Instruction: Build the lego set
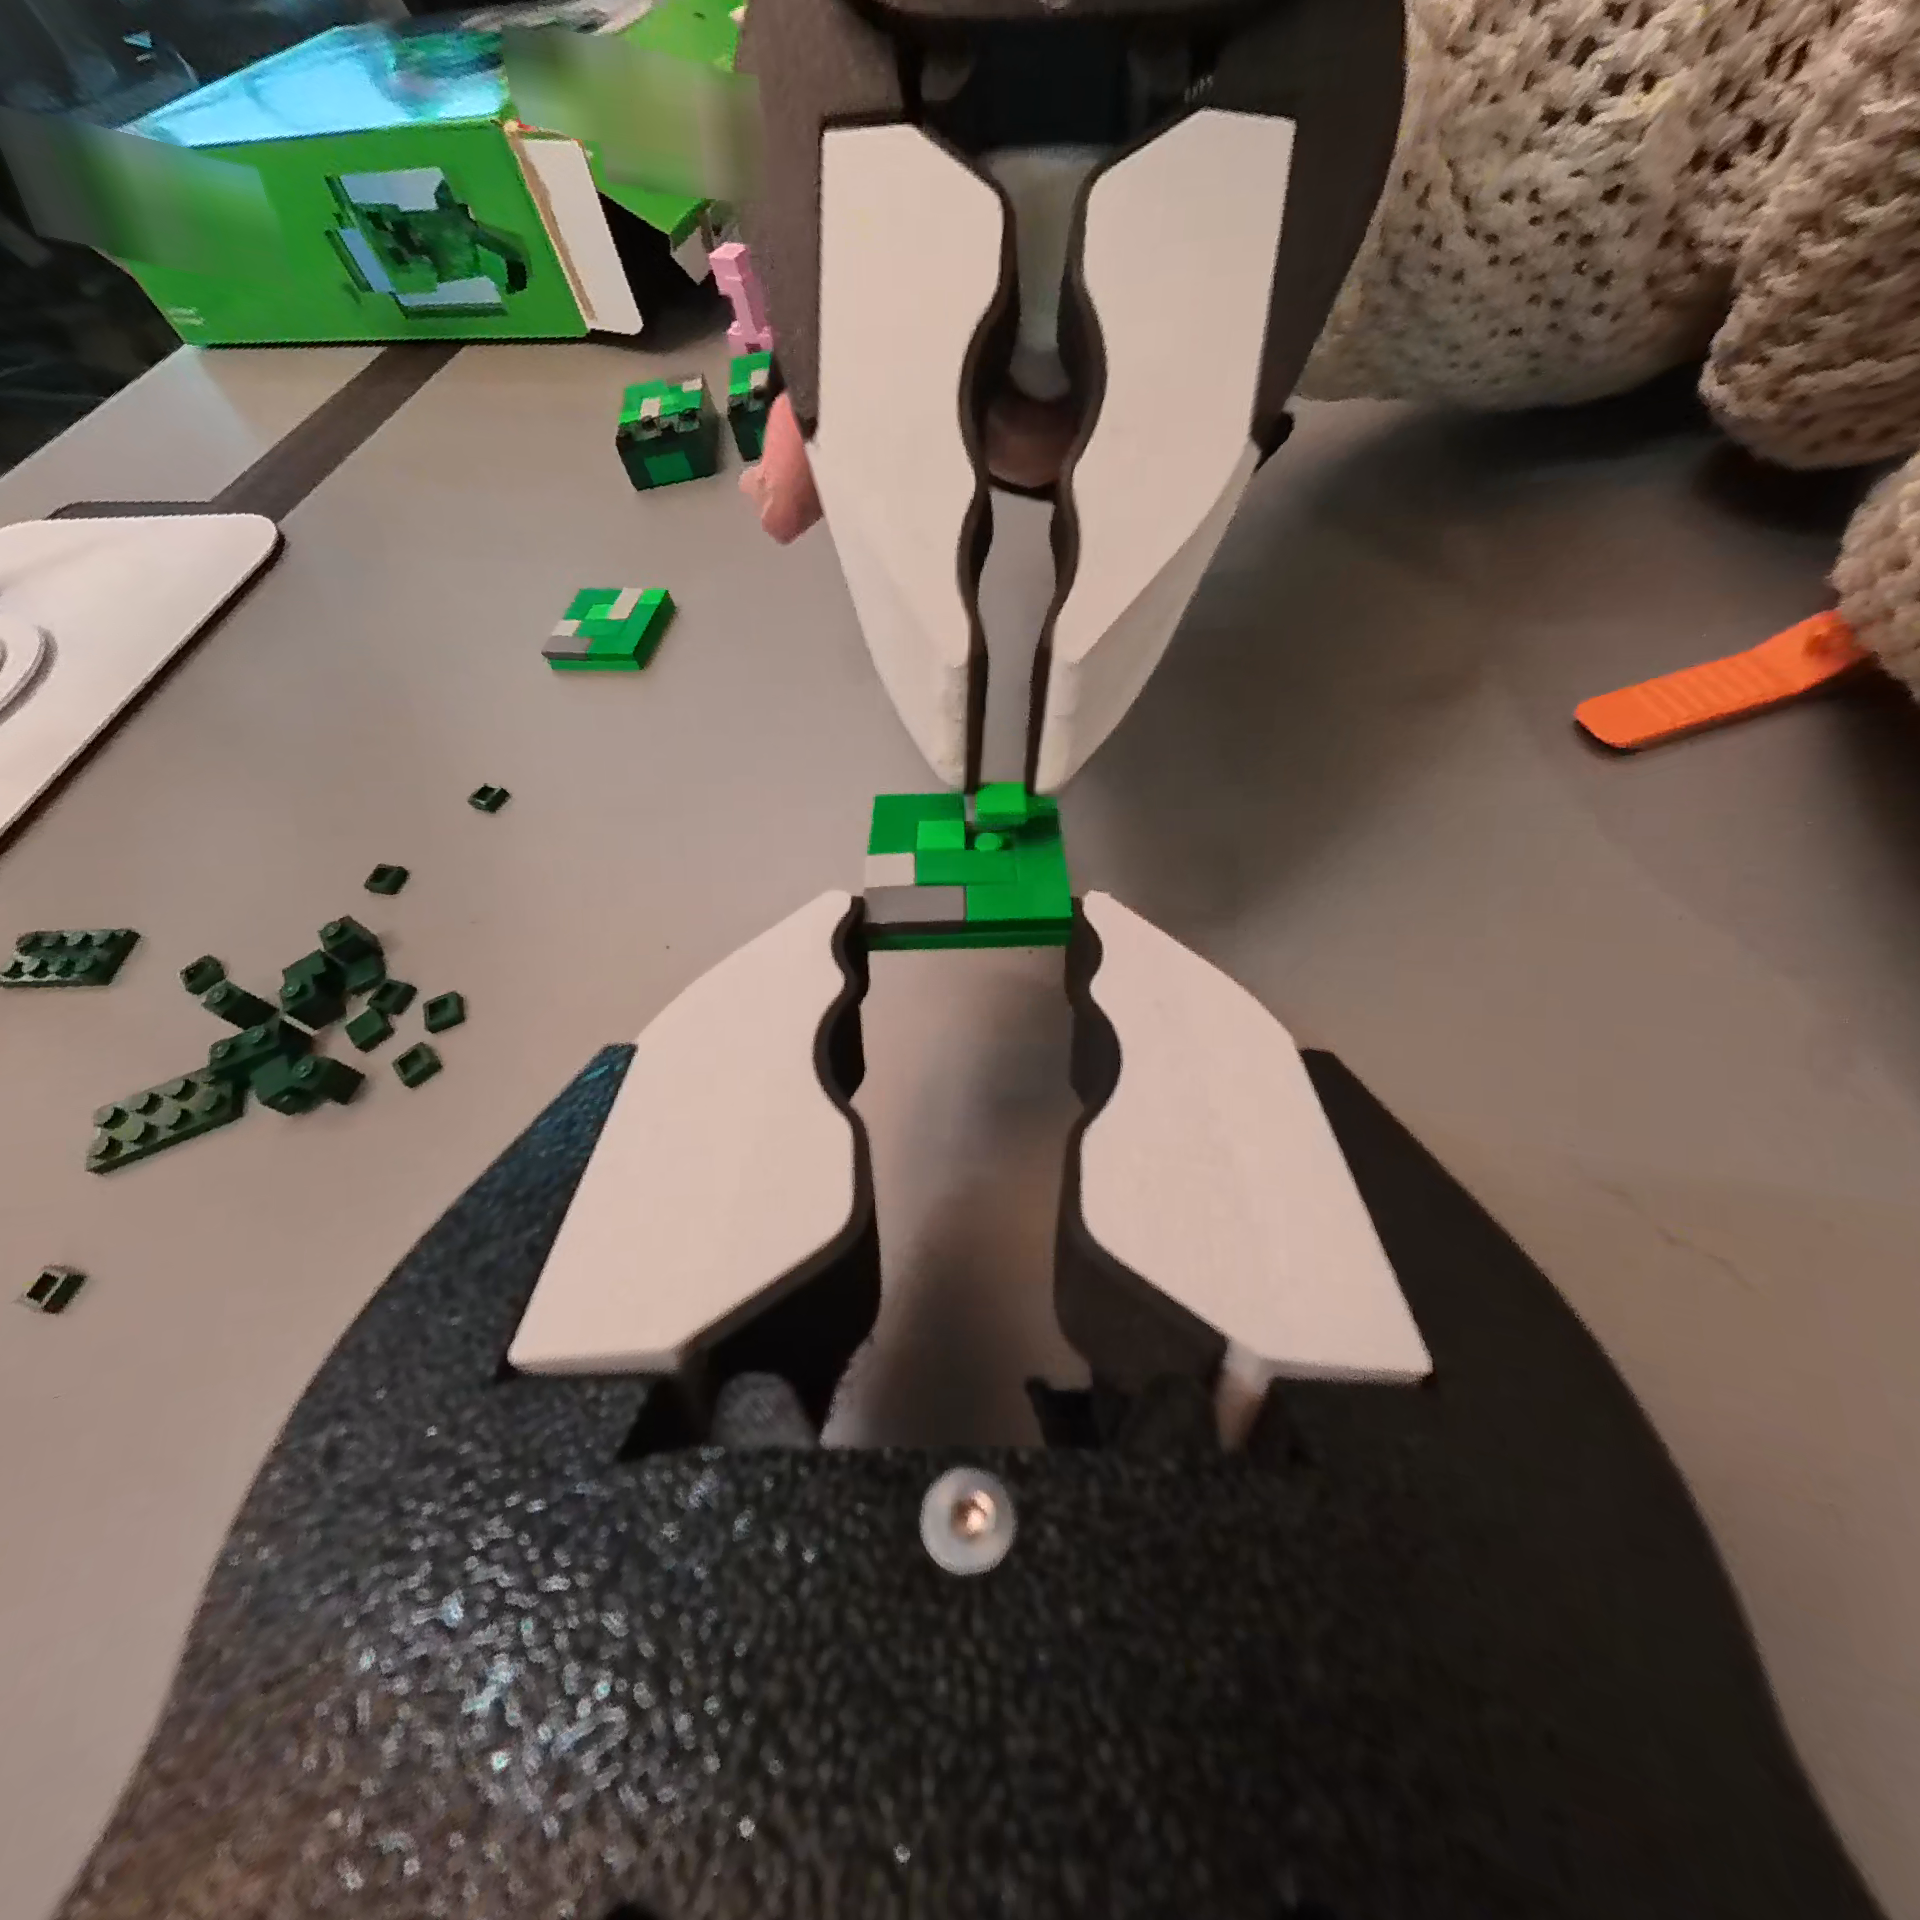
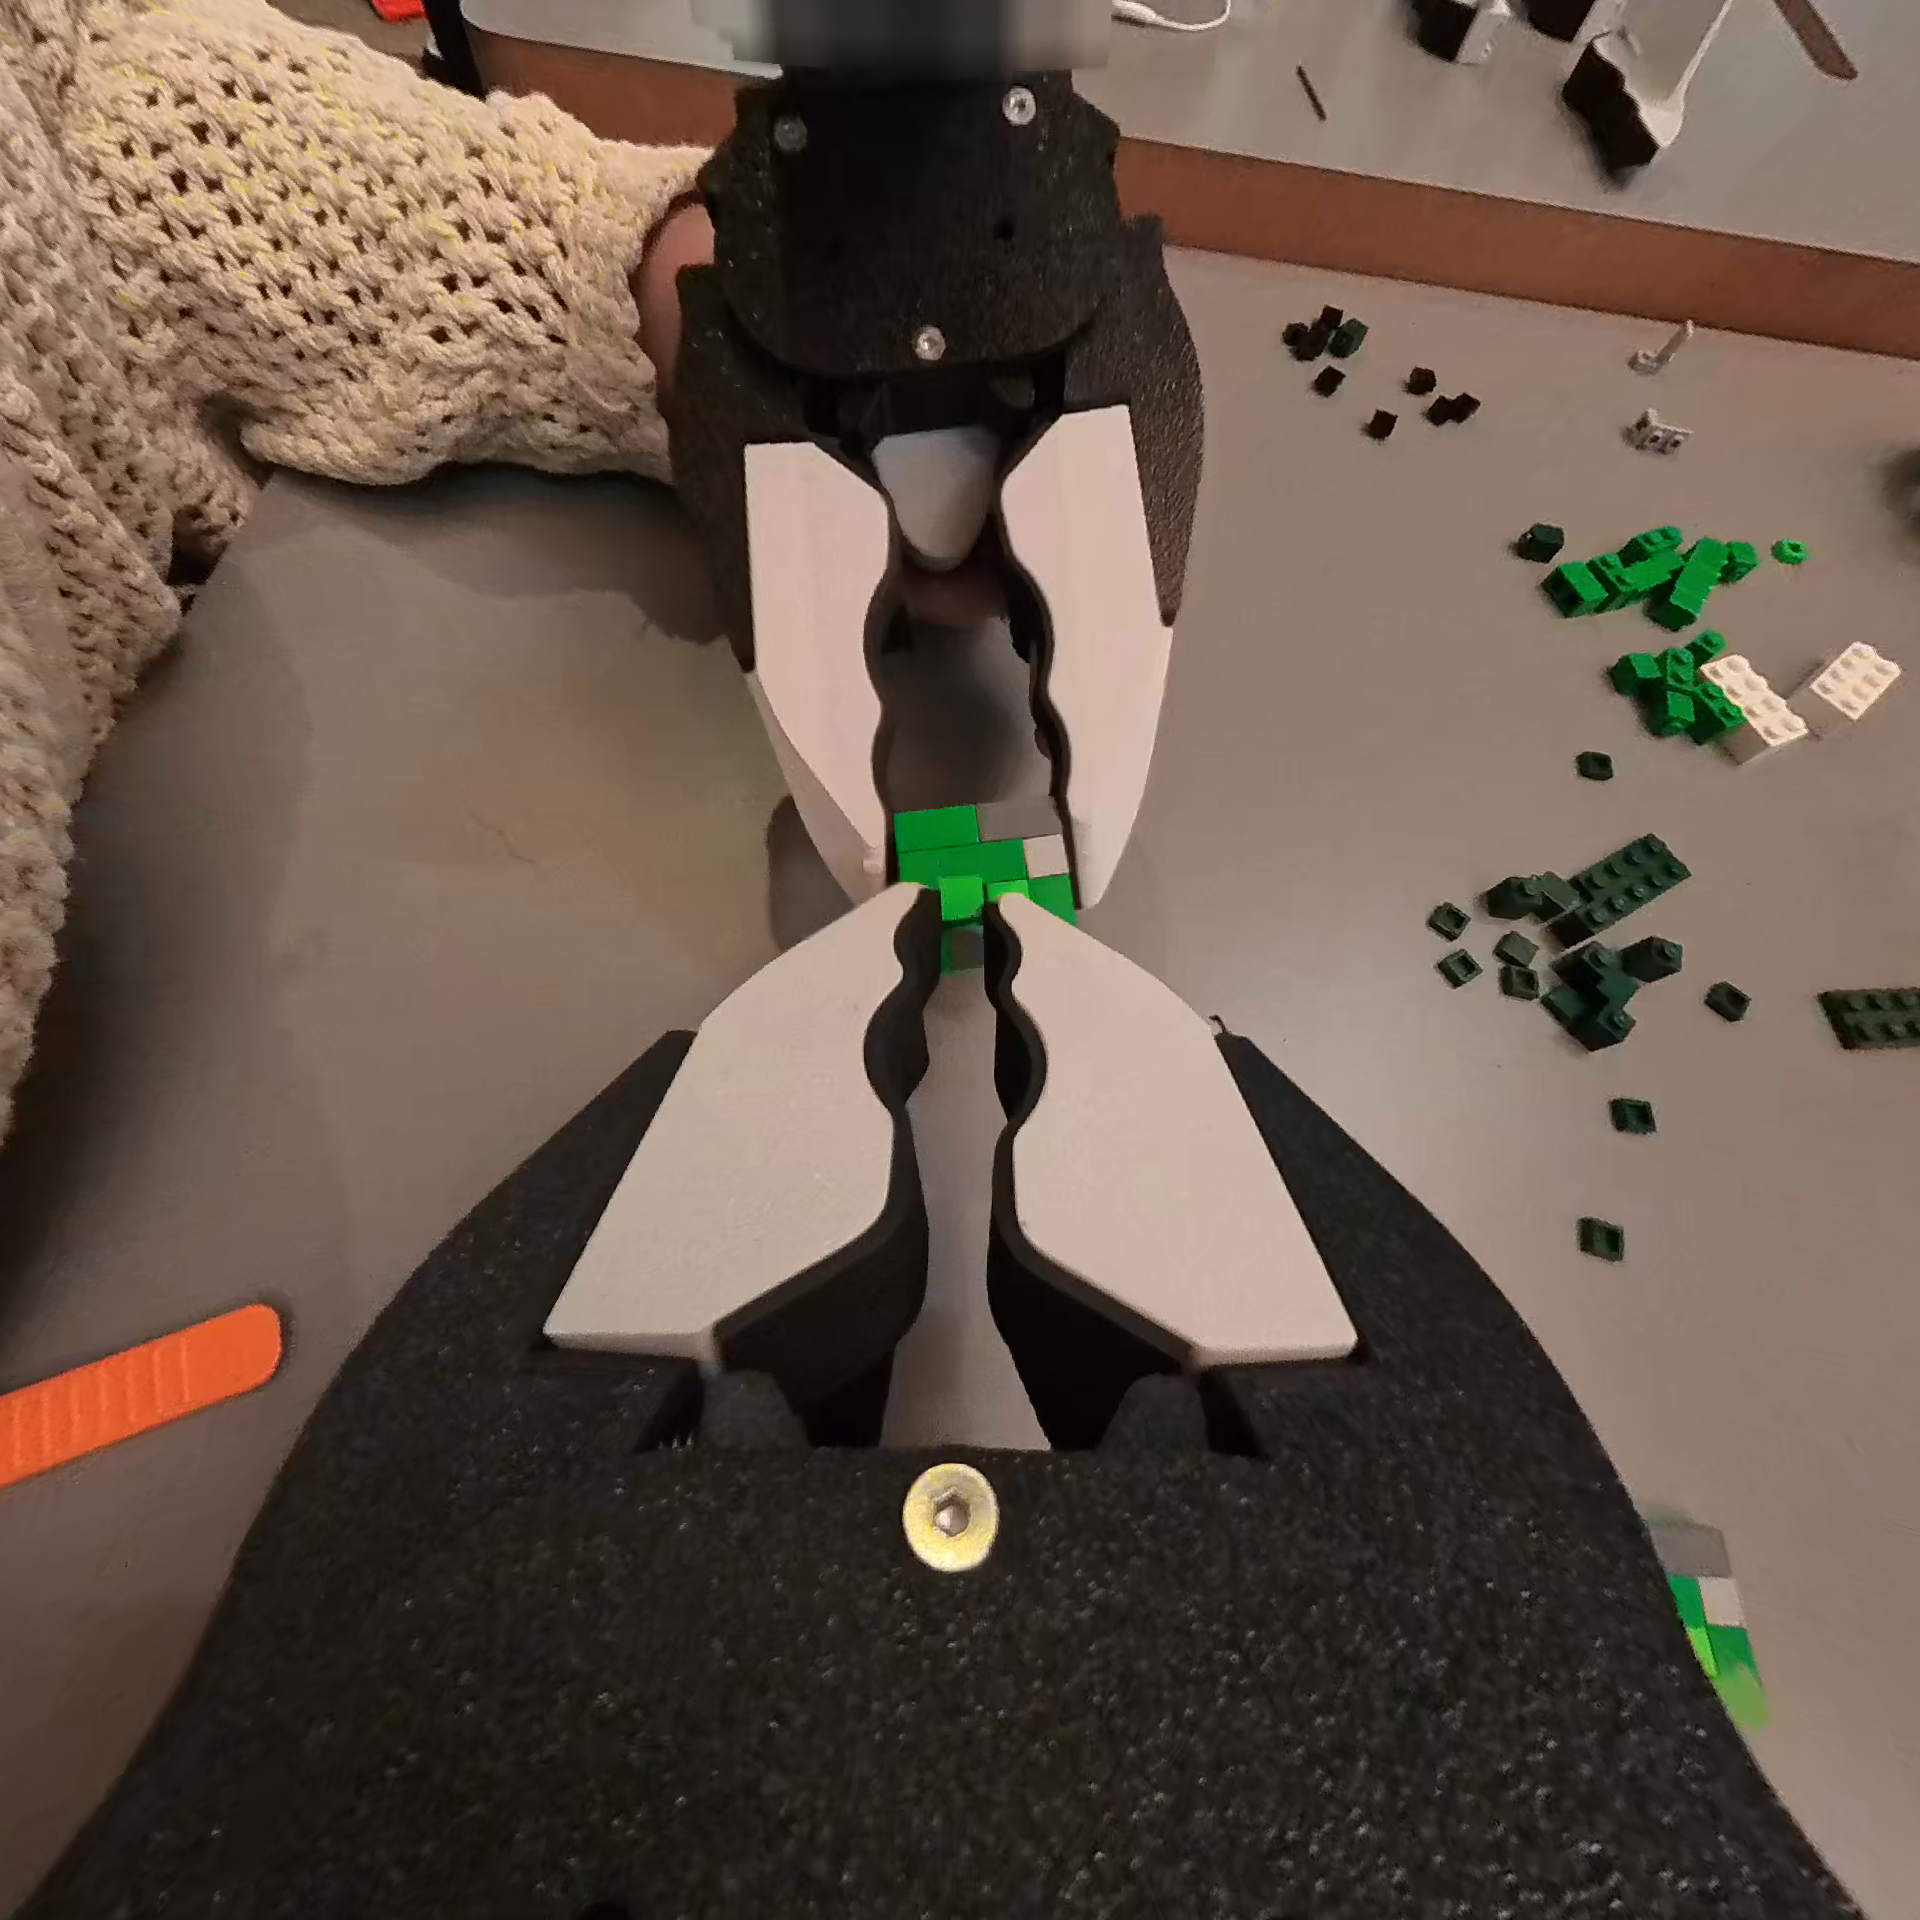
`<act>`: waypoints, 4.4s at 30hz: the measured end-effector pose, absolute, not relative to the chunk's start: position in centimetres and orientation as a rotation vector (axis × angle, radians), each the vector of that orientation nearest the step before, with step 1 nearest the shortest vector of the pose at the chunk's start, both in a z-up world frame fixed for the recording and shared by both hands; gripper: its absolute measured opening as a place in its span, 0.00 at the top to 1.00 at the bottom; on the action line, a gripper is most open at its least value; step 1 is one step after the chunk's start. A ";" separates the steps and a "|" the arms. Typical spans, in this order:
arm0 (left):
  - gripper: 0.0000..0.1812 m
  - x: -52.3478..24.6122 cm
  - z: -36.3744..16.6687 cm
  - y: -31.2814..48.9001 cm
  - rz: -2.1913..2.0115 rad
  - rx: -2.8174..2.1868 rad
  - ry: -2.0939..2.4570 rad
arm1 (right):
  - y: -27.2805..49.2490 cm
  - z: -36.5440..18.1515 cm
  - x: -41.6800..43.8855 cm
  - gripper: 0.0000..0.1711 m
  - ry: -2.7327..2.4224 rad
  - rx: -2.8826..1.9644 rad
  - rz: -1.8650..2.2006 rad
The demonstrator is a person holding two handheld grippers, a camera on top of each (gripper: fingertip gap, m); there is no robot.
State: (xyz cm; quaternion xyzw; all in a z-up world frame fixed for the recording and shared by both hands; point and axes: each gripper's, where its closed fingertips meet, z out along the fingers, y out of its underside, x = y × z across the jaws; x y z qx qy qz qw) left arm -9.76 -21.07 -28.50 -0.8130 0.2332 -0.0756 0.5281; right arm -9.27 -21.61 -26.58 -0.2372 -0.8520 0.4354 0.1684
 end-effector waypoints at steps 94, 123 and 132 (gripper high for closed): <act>0.67 -11.7 -27.1 -20.6 -0.105 -1.871 0.441 | -20.6 -26.7 -11.4 0.96 -1.946 0.159 0.325; 0.97 -11.2 -27.0 -20.5 0.577 -1.680 0.899 | -21.3 -26.3 -10.8 0.93 -2.073 -0.038 0.642; 0.97 -11.0 -27.1 -20.5 0.599 -1.674 0.927 | -21.5 -26.7 -10.6 0.96 -2.112 -0.006 0.637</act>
